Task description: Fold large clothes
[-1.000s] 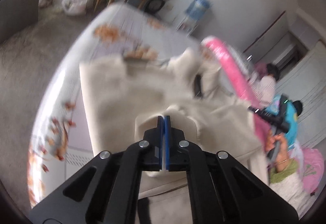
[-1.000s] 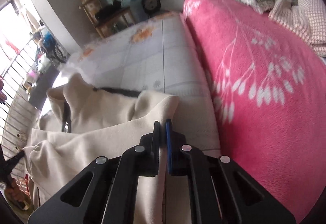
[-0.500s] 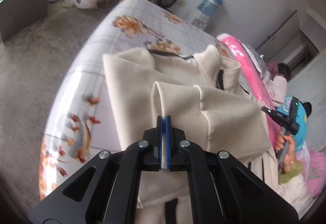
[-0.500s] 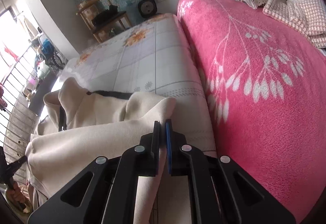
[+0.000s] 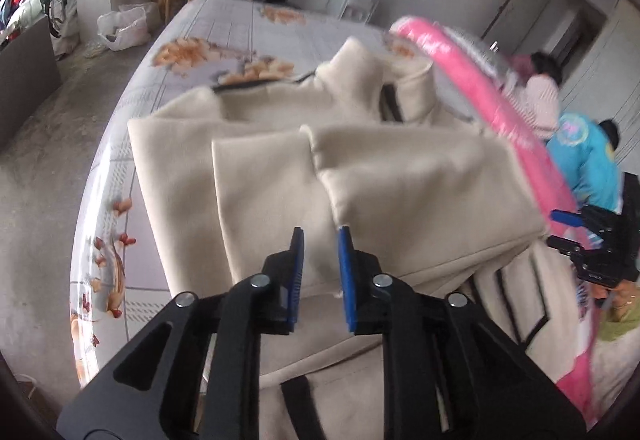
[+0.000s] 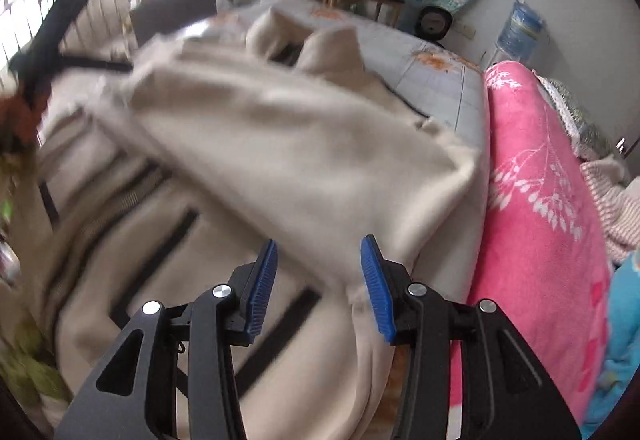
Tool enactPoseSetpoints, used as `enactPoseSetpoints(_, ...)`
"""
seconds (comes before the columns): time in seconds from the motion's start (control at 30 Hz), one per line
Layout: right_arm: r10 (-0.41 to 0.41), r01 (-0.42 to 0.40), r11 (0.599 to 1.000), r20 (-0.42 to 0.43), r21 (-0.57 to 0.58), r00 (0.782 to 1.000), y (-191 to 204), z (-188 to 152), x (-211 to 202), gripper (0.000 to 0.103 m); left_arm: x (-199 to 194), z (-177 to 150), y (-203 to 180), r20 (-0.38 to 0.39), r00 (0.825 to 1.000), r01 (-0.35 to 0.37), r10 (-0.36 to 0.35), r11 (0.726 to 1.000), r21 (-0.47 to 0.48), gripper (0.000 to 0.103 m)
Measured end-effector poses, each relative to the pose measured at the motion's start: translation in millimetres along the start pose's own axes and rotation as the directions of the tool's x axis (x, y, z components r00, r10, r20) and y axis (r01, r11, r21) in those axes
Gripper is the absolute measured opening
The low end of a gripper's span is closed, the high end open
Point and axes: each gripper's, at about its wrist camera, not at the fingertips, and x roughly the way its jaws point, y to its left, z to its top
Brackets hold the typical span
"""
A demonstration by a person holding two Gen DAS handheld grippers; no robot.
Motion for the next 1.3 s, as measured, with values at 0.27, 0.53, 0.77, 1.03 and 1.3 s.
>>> enactPoseSetpoints(0.27,-0.226,0.225,0.972,-0.01,-0.067,0.974,19,-14,13,0.005,7,-12,13,-0.034,0.999,-0.043,0.041,0.996,-0.075,0.016)
enactPoseSetpoints(0.53,-0.134,0.135,0.99,-0.046,0.032,0.99,-5,-29,16,0.004,-17,-17,10,-0.008,0.998,-0.07,0.07,0.996,-0.046,0.016)
enactPoseSetpoints(0.77,0.082,-0.089,0.99,0.068,0.107,0.994,-29,-31,-30,0.048,-35,5,-13,0.051,0.999,-0.004,0.003,1.0,0.016,0.016)
enactPoseSetpoints(1.03,0.178,-0.216,0.929,0.151,0.3,0.972,-64,41,9,0.048,28,6,-12,-0.043,0.983,-0.178,0.179,0.984,0.027,0.016)
enactPoseSetpoints(1.3,0.026,0.022,0.905,-0.106,0.426,0.994,-83,78,101,0.049,14,-5,11,-0.021,0.995,-0.098,0.097,0.994,-0.05,0.016)
